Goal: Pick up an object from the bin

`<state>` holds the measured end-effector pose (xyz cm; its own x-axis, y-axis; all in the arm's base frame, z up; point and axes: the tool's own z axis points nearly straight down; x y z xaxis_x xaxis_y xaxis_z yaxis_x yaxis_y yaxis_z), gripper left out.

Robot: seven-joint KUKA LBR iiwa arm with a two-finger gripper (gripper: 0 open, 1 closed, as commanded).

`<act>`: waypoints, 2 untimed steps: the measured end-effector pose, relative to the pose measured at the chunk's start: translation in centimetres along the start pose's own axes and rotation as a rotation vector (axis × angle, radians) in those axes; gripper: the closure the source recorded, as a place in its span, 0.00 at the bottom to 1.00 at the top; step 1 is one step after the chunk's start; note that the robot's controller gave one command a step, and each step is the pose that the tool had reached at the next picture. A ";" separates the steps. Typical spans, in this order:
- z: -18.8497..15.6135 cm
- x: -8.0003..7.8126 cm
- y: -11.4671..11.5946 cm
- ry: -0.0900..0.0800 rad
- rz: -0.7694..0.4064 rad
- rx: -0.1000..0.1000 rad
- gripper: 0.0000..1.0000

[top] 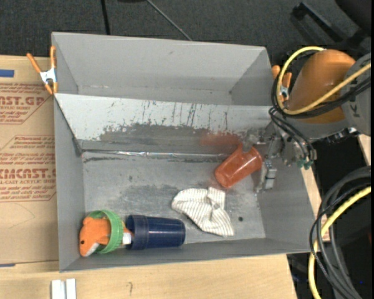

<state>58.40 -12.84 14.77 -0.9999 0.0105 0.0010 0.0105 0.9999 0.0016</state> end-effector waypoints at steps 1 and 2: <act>4.3 -1.0 1.2 -0.005 -0.093 0.003 0.00; 7.9 -1.0 0.4 -0.001 0.065 0.001 0.00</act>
Offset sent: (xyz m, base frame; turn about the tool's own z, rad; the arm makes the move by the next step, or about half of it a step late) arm 0.0100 0.0028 -0.0777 0.0644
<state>59.38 -12.48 6.82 -0.9972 0.0751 0.0000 0.0751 0.9972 0.0006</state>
